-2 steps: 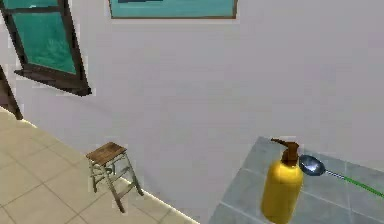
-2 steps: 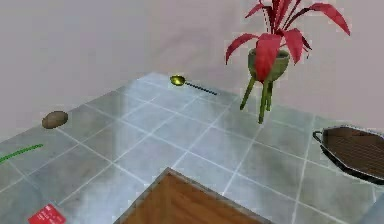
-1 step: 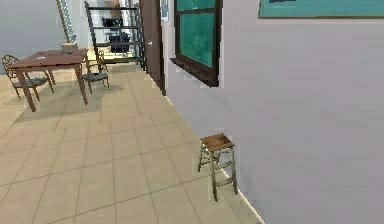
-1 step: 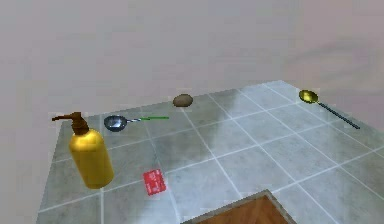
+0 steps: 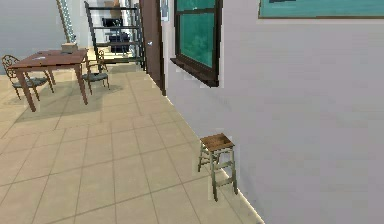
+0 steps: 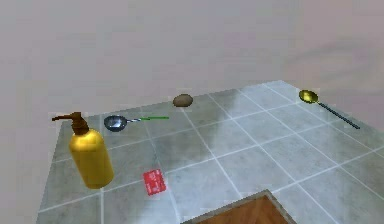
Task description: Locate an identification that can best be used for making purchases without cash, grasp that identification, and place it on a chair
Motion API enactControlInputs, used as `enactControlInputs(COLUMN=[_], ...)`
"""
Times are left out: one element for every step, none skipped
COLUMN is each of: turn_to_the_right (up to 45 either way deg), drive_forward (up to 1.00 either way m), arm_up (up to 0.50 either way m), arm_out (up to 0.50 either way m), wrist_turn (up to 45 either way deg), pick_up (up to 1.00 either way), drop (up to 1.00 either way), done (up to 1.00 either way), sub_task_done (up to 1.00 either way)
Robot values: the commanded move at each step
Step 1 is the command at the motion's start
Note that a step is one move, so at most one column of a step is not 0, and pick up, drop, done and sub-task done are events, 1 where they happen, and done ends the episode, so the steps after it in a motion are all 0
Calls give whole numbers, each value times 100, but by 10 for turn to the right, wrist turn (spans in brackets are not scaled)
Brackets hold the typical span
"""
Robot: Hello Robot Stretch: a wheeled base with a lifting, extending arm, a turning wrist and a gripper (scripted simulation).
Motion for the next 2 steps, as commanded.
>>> enactControlInputs(turn_to_the_right=[0,0], drive_forward=[0,0], arm_up=[38,0], arm_out=[0,8], wrist_turn=[0,0], pick_up=[0,0], drop=[0,0], done=[0,0], sub_task_done=[0,0])
